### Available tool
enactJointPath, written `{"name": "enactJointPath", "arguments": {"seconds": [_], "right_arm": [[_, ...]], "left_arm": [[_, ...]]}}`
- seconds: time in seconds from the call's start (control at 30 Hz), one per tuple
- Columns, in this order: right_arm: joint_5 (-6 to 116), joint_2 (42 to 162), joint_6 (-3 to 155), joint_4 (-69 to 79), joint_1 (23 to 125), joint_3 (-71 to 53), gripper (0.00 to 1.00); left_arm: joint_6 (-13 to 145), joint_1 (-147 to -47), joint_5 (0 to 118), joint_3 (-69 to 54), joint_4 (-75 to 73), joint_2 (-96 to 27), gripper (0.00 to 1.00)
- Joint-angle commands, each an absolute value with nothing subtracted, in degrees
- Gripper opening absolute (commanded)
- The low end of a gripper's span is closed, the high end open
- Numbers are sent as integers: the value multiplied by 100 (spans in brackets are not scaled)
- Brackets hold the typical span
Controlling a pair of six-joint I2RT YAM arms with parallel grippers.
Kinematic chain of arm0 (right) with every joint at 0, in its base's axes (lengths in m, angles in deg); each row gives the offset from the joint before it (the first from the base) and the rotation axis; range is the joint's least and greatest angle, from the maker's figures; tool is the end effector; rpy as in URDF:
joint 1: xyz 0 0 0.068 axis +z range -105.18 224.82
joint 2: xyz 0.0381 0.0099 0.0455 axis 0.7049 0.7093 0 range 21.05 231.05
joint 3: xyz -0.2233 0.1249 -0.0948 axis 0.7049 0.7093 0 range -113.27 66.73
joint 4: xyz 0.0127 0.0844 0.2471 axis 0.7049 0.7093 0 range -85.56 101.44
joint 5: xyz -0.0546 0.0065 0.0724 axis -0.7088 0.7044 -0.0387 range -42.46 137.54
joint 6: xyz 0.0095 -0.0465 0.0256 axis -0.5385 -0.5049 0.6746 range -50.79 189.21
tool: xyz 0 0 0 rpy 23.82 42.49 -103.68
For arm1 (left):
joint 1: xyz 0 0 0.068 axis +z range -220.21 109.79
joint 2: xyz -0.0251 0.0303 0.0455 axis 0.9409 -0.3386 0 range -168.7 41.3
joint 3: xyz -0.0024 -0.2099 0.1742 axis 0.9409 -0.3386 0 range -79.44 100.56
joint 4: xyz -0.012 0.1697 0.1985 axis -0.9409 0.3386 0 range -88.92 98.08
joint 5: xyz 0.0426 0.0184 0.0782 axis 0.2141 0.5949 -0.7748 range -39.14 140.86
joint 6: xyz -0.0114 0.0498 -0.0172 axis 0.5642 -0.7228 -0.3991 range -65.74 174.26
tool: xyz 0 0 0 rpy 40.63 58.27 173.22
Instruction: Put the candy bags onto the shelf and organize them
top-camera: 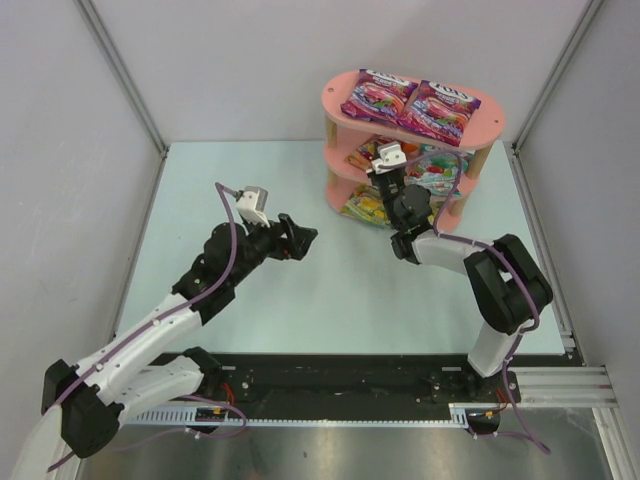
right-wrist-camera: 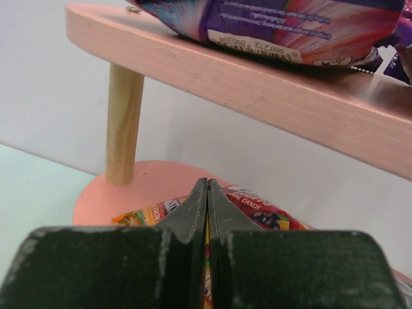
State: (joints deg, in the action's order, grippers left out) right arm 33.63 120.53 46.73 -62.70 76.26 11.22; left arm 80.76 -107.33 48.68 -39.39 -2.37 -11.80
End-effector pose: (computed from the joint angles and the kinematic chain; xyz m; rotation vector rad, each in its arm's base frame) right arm 0.3299 0.1916 0.2898 -0.3346 1.1306 -0.0038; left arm 0.1776 -0.1328 0.3095 0.1380 1.7979 -0.7740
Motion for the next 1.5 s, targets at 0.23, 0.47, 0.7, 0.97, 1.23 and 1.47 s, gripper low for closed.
{"name": "enactJointPath", "arguments": {"seconds": [0.23,0.47,0.7,0.97,1.23,1.47], "right_arm": [[3611,12388,4723,-6623,7497,354,0],[3594,12757,4662,-6509,7435,-68,0],[3515,13003,4978,-6149,7224,-236,0],[3374,12986,5610,-5209,7286,-148,0],[3146,12881,5980,-4804,7347,142,0],[2970,12793,6059,-4672,7347,414,0]], "left_arm": [[8080,-10413,5358,-4077,-587,-1161,88],[8159,-10308,5429,-4173,-657,-1143,88],[8229,-10255,5446,-4288,-622,-1012,88],[8352,-10246,5472,-4393,-622,-941,88],[8432,-10246,5429,-4534,-543,-713,88],[8511,-10246,5376,-4710,-490,-520,87]]}}
